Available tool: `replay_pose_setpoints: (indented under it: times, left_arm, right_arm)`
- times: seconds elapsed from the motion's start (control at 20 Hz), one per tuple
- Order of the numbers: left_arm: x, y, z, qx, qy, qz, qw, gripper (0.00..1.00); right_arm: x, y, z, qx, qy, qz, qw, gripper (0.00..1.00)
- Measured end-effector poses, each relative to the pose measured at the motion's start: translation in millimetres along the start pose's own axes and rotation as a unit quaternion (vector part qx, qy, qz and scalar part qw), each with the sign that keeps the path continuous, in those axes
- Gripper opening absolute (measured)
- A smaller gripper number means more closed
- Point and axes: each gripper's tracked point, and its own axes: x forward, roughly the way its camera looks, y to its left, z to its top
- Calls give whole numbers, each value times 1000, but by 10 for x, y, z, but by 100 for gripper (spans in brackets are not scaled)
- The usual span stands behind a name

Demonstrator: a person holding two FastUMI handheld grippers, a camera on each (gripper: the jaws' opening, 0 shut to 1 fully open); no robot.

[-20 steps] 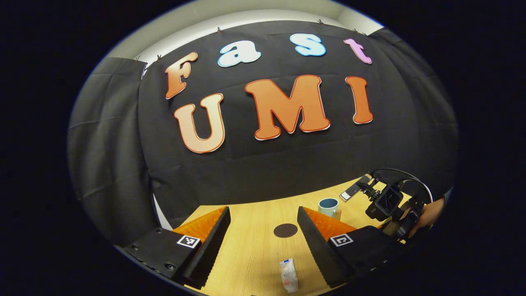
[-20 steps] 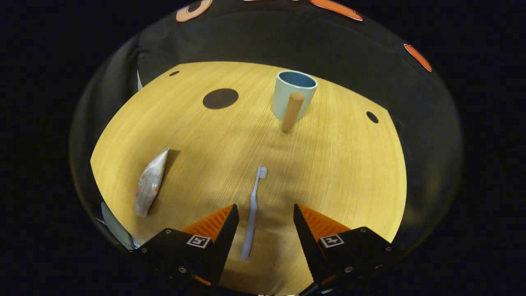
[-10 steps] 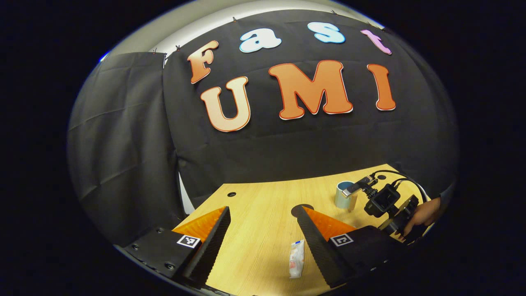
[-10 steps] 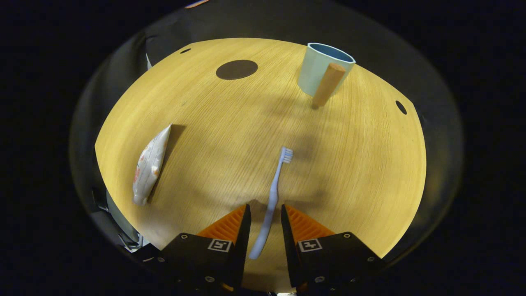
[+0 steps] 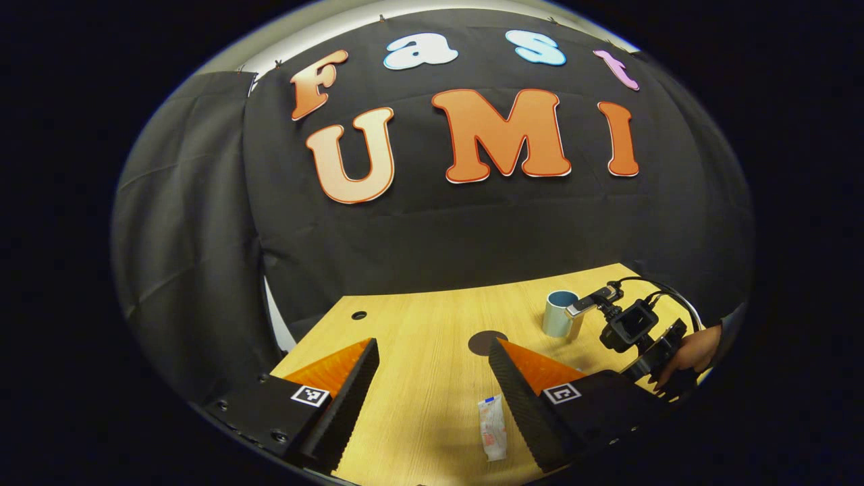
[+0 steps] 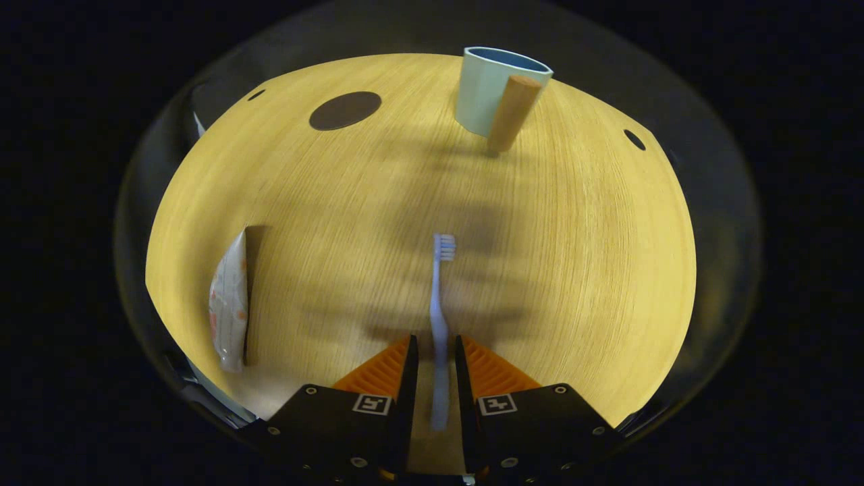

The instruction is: Put the toothbrush and toothpaste on the desktop into the cup, then pick up the cup and place it on the coaster on the desktop.

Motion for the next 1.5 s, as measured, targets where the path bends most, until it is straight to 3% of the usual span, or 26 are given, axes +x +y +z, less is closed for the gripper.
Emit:
replay_pose_setpoints:
  times: [0.05,0.15,0.35,0.6,0.75,1.0,1.5]
  left_arm:
    - [59,-1,-2,-2,4,-10,1000,99]
    - [191,-30,-36,-7,16,-33,999,99]
    - [463,-196,-223,-25,60,-79,995,99]
    - [574,-458,-654,-59,172,-118,976,99]
    - [594,-589,-1084,-58,260,-137,954,98]
    - [481,-715,-1422,-112,363,-162,911,99]
    - [471,-930,-2204,-89,492,-149,853,95]
  right_arm:
    - [-6,-12,10,18,3,-1,1000,19]
    - [5,-6,7,35,8,2,999,8]
    - [-3,5,-10,82,7,22,996,7]
    - [-158,-45,43,109,-27,34,993,6]
    - [-323,-31,150,122,-67,53,989,7]
    - [-625,-90,283,110,-131,60,983,6]
    - [-976,-184,605,108,-227,76,965,7]
